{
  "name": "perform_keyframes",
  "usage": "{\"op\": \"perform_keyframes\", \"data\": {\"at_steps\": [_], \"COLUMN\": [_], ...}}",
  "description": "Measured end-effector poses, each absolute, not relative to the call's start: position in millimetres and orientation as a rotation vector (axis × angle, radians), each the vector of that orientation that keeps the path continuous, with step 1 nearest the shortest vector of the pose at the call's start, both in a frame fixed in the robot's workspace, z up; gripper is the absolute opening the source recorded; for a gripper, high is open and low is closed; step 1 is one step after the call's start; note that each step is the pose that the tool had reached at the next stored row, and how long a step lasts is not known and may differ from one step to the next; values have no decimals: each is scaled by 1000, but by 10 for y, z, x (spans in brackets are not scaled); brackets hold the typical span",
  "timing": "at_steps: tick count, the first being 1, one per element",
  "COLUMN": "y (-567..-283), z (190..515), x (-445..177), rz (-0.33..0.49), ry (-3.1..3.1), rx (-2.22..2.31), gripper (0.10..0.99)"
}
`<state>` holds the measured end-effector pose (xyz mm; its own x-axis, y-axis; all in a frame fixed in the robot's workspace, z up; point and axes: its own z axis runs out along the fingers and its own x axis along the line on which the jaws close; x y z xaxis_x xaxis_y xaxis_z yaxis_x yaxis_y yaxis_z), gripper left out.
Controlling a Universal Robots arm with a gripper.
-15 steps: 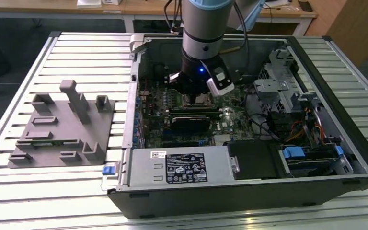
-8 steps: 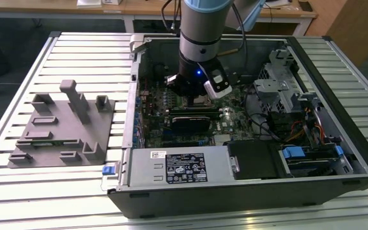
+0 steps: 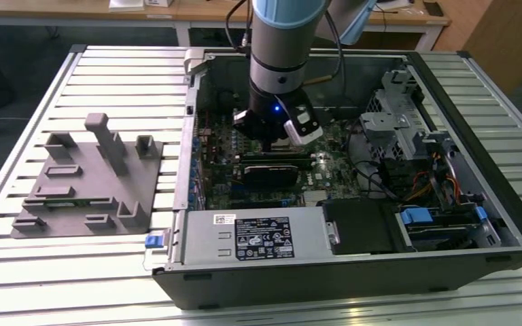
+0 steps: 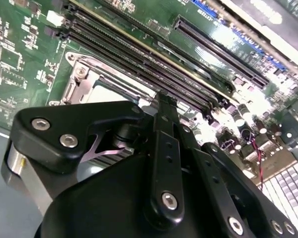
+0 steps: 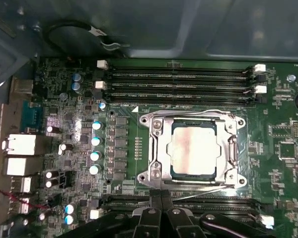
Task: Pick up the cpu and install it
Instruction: 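Install the second cpu locking lever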
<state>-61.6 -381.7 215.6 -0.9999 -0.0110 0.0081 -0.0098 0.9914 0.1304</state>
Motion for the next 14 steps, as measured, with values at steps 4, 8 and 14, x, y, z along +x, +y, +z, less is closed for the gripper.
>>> {"op": "perform_keyframes", "data": {"at_steps": [4, 8, 14], "y": [-3816, -3833, -3943], "z": [2101, 2090, 2090], "x": [-618, -618, -622], "rz": [-220, -258, -310], "ry": [-3125, -3122, -3118], "rx": [16, 16, 16], "gripper": [106, 106, 106]}}
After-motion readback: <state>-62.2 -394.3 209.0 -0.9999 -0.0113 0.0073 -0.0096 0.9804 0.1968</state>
